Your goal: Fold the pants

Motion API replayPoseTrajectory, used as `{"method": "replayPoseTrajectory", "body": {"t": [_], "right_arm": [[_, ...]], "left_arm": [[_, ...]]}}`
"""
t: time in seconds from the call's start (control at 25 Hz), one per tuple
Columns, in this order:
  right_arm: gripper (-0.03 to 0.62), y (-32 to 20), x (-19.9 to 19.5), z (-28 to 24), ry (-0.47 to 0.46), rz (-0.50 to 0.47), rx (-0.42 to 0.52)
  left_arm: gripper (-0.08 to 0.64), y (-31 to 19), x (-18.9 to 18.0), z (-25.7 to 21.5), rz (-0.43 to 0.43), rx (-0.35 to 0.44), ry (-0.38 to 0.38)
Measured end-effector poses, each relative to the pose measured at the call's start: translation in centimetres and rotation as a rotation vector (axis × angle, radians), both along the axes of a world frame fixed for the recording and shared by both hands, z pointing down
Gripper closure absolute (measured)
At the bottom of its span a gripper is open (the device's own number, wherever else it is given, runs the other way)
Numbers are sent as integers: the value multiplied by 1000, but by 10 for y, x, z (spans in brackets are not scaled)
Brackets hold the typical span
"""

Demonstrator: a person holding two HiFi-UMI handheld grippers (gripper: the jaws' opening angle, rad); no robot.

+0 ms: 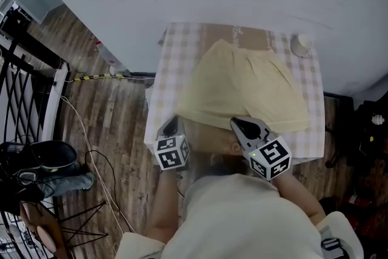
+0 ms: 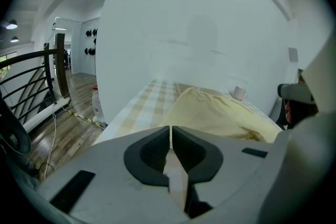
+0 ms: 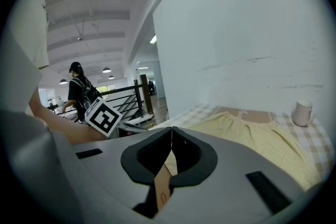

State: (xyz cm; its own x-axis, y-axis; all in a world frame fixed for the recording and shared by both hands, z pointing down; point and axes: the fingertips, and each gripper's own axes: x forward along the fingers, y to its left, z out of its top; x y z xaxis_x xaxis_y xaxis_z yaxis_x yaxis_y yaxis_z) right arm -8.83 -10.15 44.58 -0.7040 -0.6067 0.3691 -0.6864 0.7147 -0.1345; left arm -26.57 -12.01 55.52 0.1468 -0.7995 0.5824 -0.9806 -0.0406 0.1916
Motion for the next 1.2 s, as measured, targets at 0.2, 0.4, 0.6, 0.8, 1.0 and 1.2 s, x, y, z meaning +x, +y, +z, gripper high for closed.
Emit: {"method": "replayPoseTrajectory", "body": {"t": [0.2, 0.4, 0.6, 0.8, 1.0, 1.2], "right_arm": [[592, -12, -2, 8, 13, 11, -16], [592, -19, -8, 15, 22, 1, -37], [592, -22, -15, 19, 29, -8, -53], [592, -24, -21, 22, 33, -17, -56], [592, -26, -22, 25, 41, -15, -62], [592, -29, -24, 25, 45, -13, -70]], "left_arm": [[552, -19, -9, 22, 8, -50, -11], [466, -30, -13, 42, 26, -106, -13], [440, -36, -15, 50, 20, -130, -14], [443, -41, -18, 59, 12, -168, -19], [443, -39, -17, 71, 12, -209, -52], [443, -41, -15, 66, -3, -225, -53]]}}
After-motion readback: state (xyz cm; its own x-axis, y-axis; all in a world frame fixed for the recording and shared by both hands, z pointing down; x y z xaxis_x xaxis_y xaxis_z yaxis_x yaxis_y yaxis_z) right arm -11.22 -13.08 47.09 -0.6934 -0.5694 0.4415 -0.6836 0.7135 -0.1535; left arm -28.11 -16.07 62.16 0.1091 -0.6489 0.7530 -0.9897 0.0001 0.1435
